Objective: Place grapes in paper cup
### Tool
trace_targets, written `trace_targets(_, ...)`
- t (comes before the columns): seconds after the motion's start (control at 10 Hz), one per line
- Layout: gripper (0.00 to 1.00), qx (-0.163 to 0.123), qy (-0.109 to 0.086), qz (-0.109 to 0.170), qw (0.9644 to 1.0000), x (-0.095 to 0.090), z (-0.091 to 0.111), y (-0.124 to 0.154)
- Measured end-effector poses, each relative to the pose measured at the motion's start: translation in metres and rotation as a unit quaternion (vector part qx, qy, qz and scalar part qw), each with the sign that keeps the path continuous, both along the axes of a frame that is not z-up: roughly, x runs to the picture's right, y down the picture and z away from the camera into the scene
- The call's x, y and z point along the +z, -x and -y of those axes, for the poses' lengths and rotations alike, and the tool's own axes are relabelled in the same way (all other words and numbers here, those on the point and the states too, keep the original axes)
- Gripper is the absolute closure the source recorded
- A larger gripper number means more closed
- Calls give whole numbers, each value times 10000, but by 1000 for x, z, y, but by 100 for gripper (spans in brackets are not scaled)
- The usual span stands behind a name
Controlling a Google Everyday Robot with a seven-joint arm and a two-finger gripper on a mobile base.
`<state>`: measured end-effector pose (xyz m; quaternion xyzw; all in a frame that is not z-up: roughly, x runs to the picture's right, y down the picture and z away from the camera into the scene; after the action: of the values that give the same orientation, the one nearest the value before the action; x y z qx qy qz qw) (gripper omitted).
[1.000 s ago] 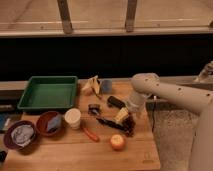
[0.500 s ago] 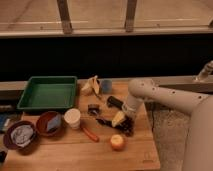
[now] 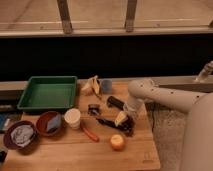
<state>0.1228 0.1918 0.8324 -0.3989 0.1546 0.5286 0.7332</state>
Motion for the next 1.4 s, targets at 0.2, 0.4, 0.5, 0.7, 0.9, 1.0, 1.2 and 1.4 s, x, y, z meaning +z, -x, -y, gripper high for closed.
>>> trace_targets(0.2, 62, 12, -22, -45, 10000, -2, 0, -7)
trace_targets(0.4, 80, -12, -9, -14, 10000, -2, -1, -6)
trace_targets(0.5, 92, -7, -8, 21, 10000, -3, -1, -6)
trace_targets(0.7, 100, 25, -64, 29, 10000, -10, 4, -9)
trace_targets(0.9, 100, 78, -286, 18, 9996, -29, 25, -14)
trace_targets(1.0, 100, 107, -406, 16, 9991, -41, 37, -18)
trace_targets(1.2, 100, 193, -696, 50, 9974, -68, 64, -28)
trace_targets(1.4, 100, 264, -964, 127, 9949, -83, 85, -34)
